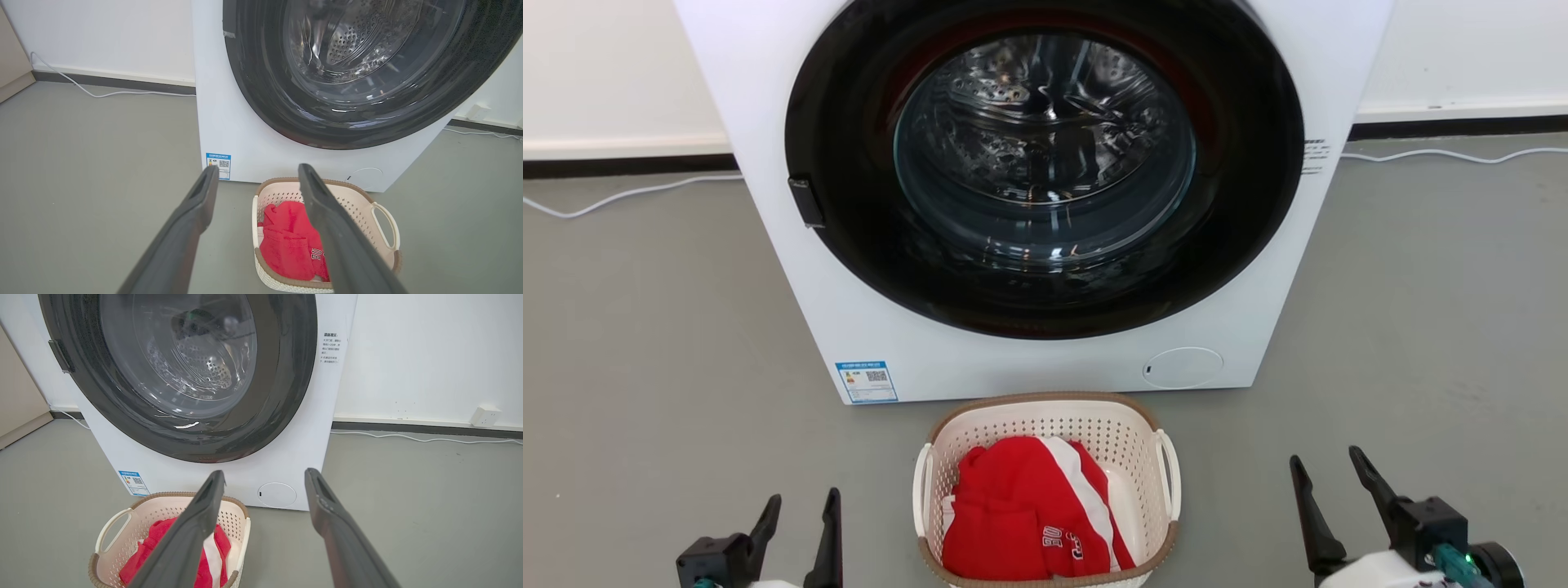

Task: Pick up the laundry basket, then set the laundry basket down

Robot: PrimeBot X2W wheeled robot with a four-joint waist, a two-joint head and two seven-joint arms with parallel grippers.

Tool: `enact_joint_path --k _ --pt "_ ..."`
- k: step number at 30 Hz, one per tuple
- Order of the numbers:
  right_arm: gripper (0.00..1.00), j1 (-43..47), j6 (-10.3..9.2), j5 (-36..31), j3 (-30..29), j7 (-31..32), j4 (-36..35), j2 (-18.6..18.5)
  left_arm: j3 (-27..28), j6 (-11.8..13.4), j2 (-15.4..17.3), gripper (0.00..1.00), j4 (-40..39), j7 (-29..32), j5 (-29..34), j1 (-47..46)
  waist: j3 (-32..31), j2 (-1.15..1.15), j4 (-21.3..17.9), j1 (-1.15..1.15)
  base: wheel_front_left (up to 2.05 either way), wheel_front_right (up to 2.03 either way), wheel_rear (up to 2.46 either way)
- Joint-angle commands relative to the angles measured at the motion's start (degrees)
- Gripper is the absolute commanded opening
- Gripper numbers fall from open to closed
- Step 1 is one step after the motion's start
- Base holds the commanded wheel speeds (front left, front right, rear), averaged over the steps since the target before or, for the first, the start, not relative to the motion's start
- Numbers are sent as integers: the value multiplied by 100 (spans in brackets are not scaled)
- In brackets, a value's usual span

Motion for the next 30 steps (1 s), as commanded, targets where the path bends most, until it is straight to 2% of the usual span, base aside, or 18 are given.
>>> enact_joint_path --k 1,9,24,25,30 --pt "100 -13 10 47 146 -37 -202 -7 195 -35 25 100 -238 -35 68 -53 -45 0 -36 0 0 0 0" --pt "100 403 10 136 1 -37 -688 -7 252 -107 -76 100 -754 -35 64 407 -200 0 -116 0 0 0 0" --pt "100 688 10 286 -122 -37 -1191 -7 331 -135 -153 100 -1108 -35 75 644 -313 0 -14 0 0 0 0" --pt "0 809 0 267 -228 1 -1003 27 160 -108 -157 0 -947 0 48 795 -315 0 -15 0 0 0 0" --pt "0 839 0 293 -210 11 -673 57 152 -106 -207 0 -606 10 1 908 -314 0 -8 0 0 0 0"
